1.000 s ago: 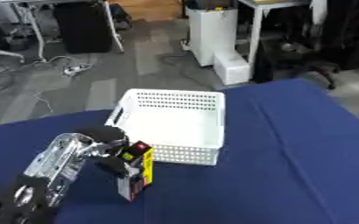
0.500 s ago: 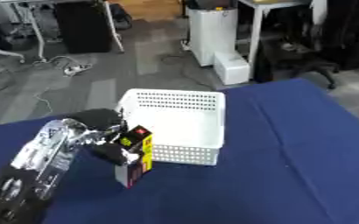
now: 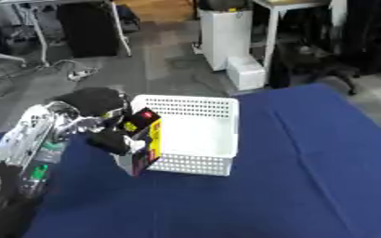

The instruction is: Pick up objects on the table and place them in the box.

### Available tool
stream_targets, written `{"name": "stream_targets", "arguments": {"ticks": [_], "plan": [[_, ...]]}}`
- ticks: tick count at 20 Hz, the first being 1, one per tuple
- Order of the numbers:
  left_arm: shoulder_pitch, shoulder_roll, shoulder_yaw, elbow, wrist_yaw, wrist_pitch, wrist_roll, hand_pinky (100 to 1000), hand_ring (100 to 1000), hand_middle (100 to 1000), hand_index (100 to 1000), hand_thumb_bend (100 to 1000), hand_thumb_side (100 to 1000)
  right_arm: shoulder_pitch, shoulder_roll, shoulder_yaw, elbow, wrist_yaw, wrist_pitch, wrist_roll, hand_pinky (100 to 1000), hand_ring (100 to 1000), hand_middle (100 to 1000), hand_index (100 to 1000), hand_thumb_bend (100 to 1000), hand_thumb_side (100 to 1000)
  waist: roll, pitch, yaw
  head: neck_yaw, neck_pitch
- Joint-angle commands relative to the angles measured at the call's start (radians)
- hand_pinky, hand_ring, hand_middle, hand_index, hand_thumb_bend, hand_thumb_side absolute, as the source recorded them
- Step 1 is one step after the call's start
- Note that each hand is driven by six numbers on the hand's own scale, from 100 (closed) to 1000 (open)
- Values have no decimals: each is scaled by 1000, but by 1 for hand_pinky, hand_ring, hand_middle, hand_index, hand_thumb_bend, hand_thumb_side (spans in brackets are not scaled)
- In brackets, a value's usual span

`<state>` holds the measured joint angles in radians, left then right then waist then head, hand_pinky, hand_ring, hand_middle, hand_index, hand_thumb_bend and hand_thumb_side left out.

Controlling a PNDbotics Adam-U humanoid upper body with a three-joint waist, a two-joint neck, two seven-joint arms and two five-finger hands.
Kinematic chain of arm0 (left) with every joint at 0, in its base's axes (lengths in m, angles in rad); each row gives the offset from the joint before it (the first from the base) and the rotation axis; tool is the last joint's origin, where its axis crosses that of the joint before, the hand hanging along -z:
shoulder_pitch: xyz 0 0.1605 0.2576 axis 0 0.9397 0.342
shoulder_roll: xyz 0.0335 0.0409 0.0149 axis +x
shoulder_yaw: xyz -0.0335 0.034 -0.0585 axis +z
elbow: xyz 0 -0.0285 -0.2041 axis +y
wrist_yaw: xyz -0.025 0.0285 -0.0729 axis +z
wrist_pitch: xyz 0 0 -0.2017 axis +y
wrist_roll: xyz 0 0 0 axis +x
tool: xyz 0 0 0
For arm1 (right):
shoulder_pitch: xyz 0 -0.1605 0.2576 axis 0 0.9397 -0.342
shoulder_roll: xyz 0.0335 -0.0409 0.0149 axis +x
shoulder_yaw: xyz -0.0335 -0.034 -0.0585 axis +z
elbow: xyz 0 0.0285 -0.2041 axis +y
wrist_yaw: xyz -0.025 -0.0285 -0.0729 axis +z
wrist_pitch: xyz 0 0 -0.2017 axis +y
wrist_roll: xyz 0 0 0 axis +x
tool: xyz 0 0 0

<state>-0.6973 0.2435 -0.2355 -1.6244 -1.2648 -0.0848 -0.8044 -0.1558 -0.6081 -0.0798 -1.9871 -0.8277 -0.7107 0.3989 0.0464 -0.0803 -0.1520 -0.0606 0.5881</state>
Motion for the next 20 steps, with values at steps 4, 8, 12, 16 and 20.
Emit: {"name": "stream_targets", "arguments": {"ticks": [4,8,12,16,20], "plan": [[-74,44,24,3,14,-2,15,100,160,211,396,225,803,-13,-30,-2,-13,-5,-87,95,188,277,385,469,100,1000,-4,-11,-3,10,-3],[-103,48,24,40,21,-2,107,100,152,201,393,242,801,-16,-30,-1,-13,-7,-84,95,188,277,385,469,100,1000,-2,-12,-6,11,-4],[-136,48,14,140,41,9,296,100,147,199,395,257,795,-21,-30,0,-13,-10,-81,95,188,277,385,469,100,1000,-1,-12,-11,14,-6],[-176,40,-1,272,26,-9,467,100,148,185,389,262,796,-30,-30,5,-13,-15,-74,99,189,277,386,469,100,1000,2,-10,-20,18,-10],[-208,21,1,409,-5,-23,629,100,150,182,389,270,797,-43,-29,6,-13,-25,-63,98,189,277,386,469,100,1000,5,-10,-32,23,-15]]}}
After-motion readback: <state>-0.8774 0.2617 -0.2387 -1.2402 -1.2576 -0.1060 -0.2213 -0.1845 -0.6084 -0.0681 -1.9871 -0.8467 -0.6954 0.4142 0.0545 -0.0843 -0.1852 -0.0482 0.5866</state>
